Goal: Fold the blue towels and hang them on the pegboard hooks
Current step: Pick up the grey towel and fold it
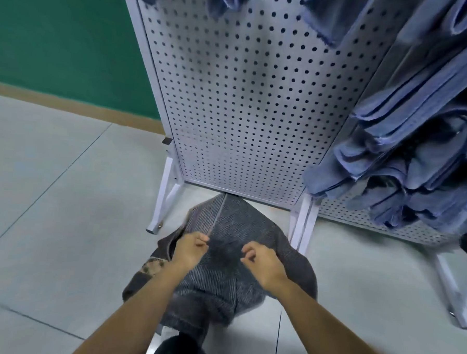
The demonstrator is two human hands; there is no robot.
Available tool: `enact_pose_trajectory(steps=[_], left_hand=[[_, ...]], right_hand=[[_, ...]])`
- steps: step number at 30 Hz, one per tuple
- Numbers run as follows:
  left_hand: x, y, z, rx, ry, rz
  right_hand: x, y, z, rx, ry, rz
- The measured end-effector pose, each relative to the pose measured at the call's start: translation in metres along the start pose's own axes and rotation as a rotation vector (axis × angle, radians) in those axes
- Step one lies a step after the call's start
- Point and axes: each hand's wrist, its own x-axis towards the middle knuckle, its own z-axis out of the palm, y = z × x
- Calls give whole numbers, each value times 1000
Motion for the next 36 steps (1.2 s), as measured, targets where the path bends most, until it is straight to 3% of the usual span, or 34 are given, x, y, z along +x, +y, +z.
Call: enact_pose_trajectory(steps=[10, 18, 24, 28, 31, 36], left_hand=[[37, -19, 45, 139, 43, -144], [5, 48, 35, -334, -166, 10], [-30, 111, -8, -364, -213, 152], [-64, 147, -40, -431, -117, 251], [-95, 172, -55, -296, -104, 376], [-156, 227, -53, -159, -252, 483]], right_hand=[[43, 22, 35, -71, -58, 42], [35, 14, 10, -81, 58, -34], [8, -21, -47, -6, 253, -183], [-28, -48, -105, 31, 341, -304], [-61, -69, -156, 1, 382, -362], [-146, -123, -231, -32, 461, -475]])
